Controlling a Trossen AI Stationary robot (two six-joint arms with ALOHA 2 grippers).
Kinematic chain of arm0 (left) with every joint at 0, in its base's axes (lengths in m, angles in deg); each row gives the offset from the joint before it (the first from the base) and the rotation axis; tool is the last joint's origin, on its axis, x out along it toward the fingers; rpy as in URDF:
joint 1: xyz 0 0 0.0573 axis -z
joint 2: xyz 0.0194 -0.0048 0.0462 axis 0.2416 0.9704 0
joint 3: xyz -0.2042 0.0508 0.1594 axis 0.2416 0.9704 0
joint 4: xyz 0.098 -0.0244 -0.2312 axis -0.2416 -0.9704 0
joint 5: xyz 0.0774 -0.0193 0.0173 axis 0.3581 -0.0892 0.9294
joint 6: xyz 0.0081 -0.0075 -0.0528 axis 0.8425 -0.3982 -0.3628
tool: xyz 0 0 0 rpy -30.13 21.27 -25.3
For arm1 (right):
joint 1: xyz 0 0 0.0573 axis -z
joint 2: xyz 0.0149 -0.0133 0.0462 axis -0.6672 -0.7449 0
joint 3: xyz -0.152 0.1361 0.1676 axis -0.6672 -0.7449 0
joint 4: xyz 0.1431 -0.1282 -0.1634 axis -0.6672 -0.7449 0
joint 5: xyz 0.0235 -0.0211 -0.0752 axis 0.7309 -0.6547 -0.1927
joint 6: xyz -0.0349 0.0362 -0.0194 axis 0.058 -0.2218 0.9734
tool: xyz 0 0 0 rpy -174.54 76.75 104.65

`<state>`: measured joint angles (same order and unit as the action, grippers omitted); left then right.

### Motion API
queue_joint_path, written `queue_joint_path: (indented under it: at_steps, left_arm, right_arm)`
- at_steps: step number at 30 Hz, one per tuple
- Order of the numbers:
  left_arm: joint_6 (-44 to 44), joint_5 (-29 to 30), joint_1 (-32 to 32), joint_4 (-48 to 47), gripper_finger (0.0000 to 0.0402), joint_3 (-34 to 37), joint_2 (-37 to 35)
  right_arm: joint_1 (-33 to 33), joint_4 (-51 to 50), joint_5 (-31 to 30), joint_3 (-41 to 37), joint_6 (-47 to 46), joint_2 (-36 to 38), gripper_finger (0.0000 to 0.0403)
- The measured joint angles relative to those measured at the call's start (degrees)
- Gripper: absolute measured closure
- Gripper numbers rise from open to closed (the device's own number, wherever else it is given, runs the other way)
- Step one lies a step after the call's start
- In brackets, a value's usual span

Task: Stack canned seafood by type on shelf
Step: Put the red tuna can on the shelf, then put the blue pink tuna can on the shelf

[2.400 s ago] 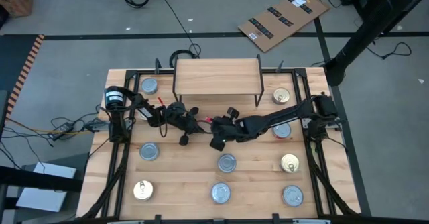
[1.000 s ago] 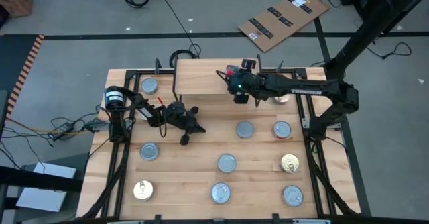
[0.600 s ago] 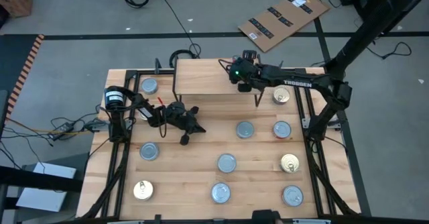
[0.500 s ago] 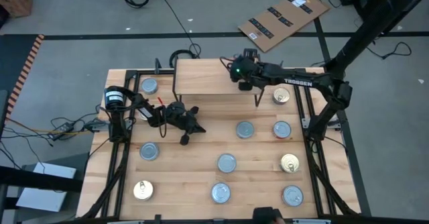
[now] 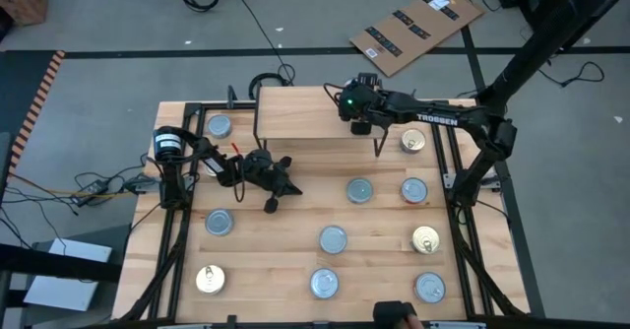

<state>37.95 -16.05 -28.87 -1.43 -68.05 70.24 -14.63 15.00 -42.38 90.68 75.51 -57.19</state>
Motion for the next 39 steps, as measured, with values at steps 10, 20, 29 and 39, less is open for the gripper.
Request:
queue_joint_path:
  at_steps: [10, 20, 29, 39]
  left_arm:
    - [-2.1, -0.02, 0.0, 0.45, 0.0396, 0.0, -0.02]
    - [-3.68, 0.0, 0.07, 0.88, 0.0396, 0.0, -0.02]
    - [-3.72, 0.73, 0.07, 7.24, 0.0396, -0.06, -0.02]
    - [-2.08, 3.23, 0.07, 7.9, 0.0396, -0.22, -0.02]
  right_arm:
    - [-0.27, 0.88, -0.67, 0.0, -1.63, 0.15, 0.0208]
    - [-3.3, 1.07, -1.26, 0.02, -4.06, 4.75, 0.022]
    - [-7.07, 1.5, 2.8, 0.02, -8.98, 9.09, 0.0318]
    - [-9.35, 5.45, 17.06, -2.19, -17.44, 9.22, 0.0387]
